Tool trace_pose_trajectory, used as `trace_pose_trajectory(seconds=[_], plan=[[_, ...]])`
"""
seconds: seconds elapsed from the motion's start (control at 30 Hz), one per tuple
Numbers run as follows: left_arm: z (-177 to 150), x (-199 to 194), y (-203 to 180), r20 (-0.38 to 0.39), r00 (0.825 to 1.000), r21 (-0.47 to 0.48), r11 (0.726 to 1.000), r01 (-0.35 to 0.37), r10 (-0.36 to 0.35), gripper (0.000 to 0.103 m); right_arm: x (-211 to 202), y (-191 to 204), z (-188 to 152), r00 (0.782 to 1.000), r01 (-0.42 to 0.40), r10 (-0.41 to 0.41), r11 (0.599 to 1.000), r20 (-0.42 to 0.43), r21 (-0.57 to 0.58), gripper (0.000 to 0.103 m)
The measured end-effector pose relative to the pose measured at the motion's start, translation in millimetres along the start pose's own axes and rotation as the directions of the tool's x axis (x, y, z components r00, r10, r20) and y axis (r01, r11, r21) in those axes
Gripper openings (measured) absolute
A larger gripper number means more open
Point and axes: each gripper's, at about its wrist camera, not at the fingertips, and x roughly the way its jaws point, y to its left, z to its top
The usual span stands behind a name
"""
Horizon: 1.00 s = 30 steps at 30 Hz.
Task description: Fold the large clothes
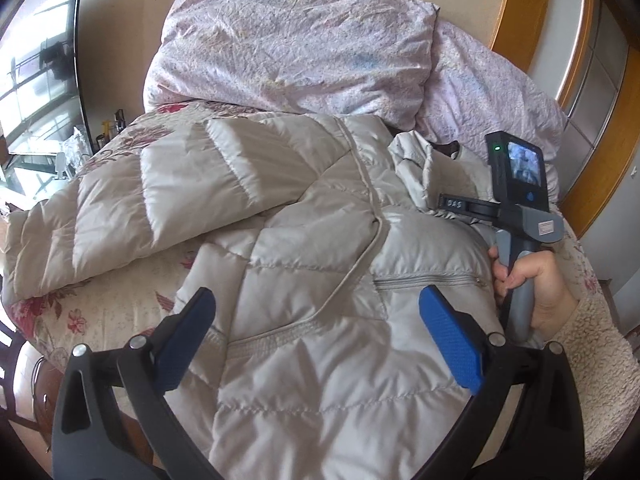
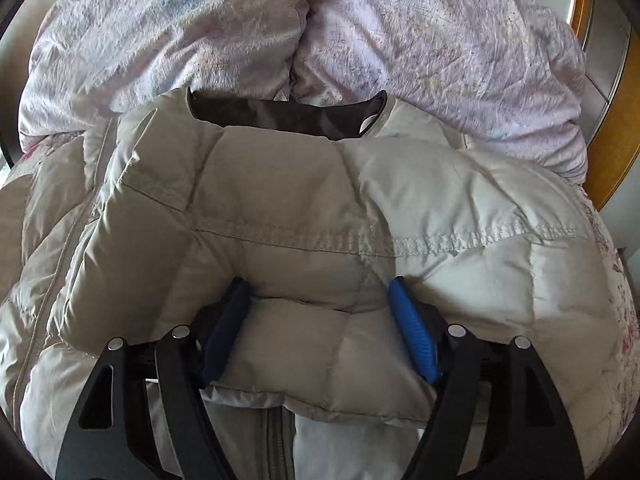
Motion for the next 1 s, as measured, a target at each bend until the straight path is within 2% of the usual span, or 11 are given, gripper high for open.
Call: trace_pose_trajectory(seconds=[0.13, 0.27, 0.47, 0.57, 0.67, 0.7, 0.83, 0.93, 1.0], plan=[[-1, 0, 21, -0.039, 0.998, -0.043, 0.998, -0.053, 0.052, 0.101, 0, -8, -7, 0.999, -0.041, 0.04, 0.999, 0.011, 0.031, 0.075], [-2, -6, 62, -0.069, 0.994, -0.157, 0.983, -0.095, 0.085, 0.101, 0, -18, -9, 0.997, -0.075, 0.074, 0.996, 0.018, 0.052, 0.077], [4, -10, 130, -0.128, 0.985, -0.339, 0.928, -0.156, 0.119, 0.1, -4, -20, -10, 0.995, -0.098, 0.097, 0.993, 0.024, 0.064, 0.081], [6, -9, 155, -0.15, 0.977, -0.392, 0.899, -0.197, 0.149, 0.09, -3, -20, -9, 0.993, -0.113, 0.111, 0.991, 0.027, 0.069, 0.083], [3, -5, 184, -0.168, 0.975, -0.488, 0.847, -0.21, 0.145, 0.087, -3, -21, -9, 0.992, -0.125, 0.123, 0.989, 0.03, 0.074, 0.084], [0, -5, 197, -0.172, 0.975, -0.536, 0.817, -0.211, 0.139, 0.087, -3, -21, -10, 0.992, -0.128, 0.126, 0.989, 0.031, 0.076, 0.085], [-10, -7, 227, -0.138, 0.984, -0.658, 0.732, -0.175, 0.111, 0.087, -3, -21, -11, 0.991, -0.135, 0.133, 0.988, 0.033, 0.079, 0.086], [-13, -8, 244, -0.105, 0.986, -0.714, 0.681, -0.163, 0.126, 0.079, -3, -21, -12, 0.99, -0.142, 0.139, 0.987, 0.035, 0.081, 0.087], [-14, -9, 255, -0.084, 0.987, -0.743, 0.651, -0.155, 0.139, 0.069, -3, -21, -12, 0.989, -0.147, 0.145, 0.986, 0.036, 0.083, 0.088]])
